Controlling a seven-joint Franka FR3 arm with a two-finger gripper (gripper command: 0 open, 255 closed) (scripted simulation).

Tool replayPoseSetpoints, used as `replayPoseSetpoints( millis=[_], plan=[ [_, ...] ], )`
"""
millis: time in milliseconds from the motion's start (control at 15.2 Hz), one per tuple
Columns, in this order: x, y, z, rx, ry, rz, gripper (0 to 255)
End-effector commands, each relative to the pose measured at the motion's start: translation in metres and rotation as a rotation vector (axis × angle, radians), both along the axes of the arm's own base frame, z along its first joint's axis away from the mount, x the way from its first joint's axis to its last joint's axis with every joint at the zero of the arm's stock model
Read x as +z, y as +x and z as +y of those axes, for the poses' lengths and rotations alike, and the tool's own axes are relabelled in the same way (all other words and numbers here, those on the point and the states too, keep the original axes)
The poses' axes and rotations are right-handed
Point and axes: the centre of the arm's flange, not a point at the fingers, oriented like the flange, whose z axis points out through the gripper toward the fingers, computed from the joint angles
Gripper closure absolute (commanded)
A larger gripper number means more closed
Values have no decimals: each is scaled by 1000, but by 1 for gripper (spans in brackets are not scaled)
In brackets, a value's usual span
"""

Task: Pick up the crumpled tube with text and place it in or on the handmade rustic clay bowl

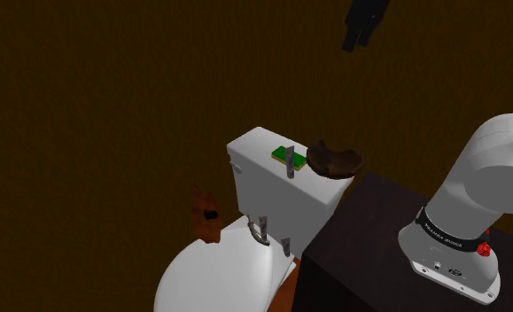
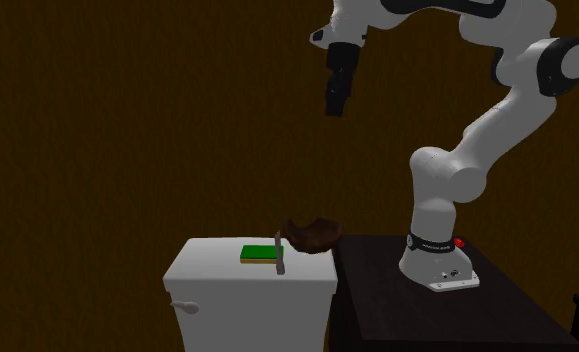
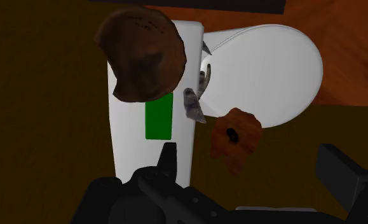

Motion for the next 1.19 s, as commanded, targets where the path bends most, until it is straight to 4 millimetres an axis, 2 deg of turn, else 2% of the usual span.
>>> replayPoseSetpoints(
  millis=[0,1122],
  plan=[
    [0,0,0,0,0,0,0],
    [-205,81,27,-108,-67,-54,0]
  ],
)
